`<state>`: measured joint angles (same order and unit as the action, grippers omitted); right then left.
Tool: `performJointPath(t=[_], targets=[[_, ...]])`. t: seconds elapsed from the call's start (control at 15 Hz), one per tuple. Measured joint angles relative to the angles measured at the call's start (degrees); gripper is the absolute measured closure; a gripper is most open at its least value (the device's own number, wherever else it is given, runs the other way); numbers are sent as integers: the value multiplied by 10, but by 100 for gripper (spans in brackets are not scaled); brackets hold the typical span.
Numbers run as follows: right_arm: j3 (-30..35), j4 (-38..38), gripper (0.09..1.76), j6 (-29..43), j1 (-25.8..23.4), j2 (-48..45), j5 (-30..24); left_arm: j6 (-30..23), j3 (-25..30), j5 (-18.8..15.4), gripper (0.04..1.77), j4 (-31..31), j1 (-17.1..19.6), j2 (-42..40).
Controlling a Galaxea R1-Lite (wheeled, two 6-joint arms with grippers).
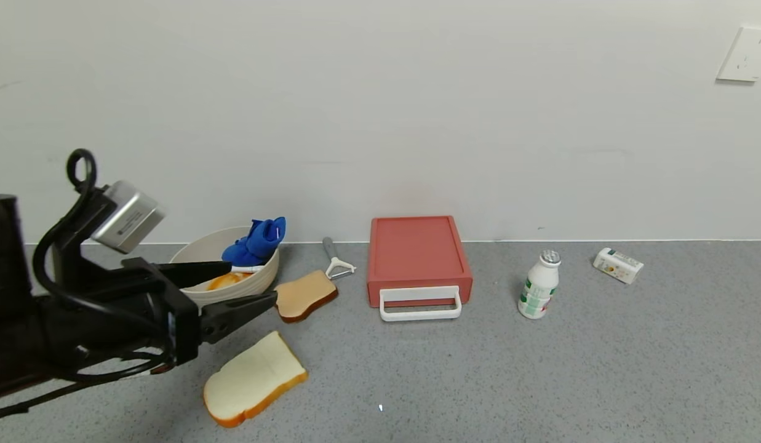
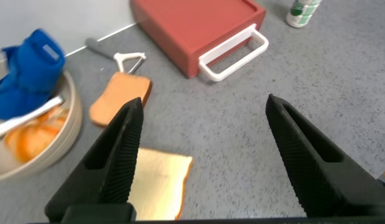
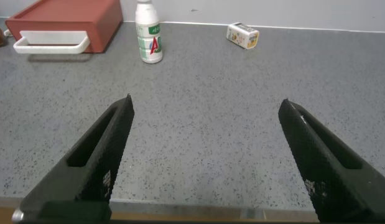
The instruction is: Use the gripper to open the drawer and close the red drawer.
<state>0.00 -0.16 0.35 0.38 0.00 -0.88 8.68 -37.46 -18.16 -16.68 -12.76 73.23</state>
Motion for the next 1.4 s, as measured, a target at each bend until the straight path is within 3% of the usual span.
performJointPath(t=[0.4,0.6,1.07,1.4], targets=[[0,0,14,0,0,0,0,-5,123,3,22,0,84,-184],[0,0,14,0,0,0,0,-12,158,37,18,23,98,-283],[0,0,14,0,0,0,0,-60,169,121,13,68,102,-425],[0,0,14,1,0,0,0,-62,171,164,12,174,103,-533]])
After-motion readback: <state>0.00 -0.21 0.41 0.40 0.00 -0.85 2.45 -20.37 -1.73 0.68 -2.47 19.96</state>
